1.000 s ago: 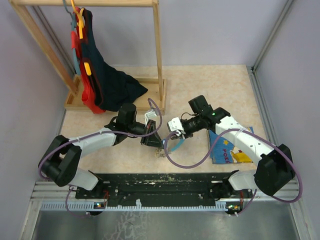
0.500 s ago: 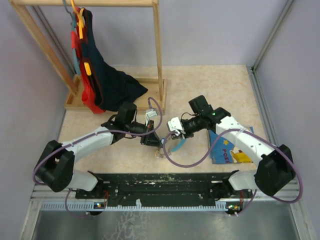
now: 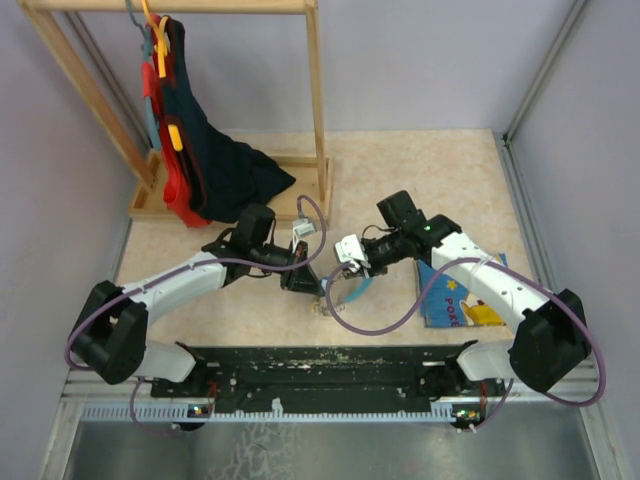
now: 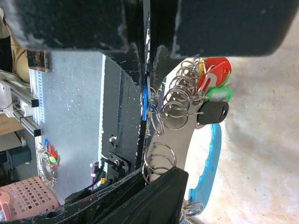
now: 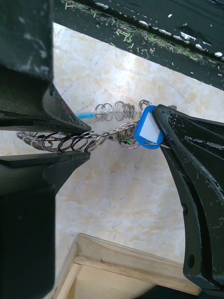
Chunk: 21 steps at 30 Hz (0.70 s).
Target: Remove the keys from the keyring
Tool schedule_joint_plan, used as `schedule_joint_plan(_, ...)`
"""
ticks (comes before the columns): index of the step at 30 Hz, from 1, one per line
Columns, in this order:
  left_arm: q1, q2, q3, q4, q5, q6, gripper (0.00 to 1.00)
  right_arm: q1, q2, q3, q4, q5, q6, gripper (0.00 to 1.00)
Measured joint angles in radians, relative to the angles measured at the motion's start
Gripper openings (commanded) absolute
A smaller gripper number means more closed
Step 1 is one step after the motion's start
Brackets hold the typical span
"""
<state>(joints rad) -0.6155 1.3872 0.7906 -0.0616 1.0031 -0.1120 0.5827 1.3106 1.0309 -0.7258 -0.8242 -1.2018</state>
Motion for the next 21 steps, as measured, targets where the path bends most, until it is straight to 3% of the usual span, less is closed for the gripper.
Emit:
schedule_joint_plan(12, -0.005, 0.0, 0.036, -0.08, -0.055, 0.036, 0.05, 0.0, -0.001, 0.01, -0.007, 0.013, 0.001, 0.0)
schedule_joint_plan(21, -0.018, 0.0, 0.049, -0.124, -0.086, 0.045, 0.17, 0.0, -0.001, 0.013, -0.014, 0.023, 0.001, 0.0)
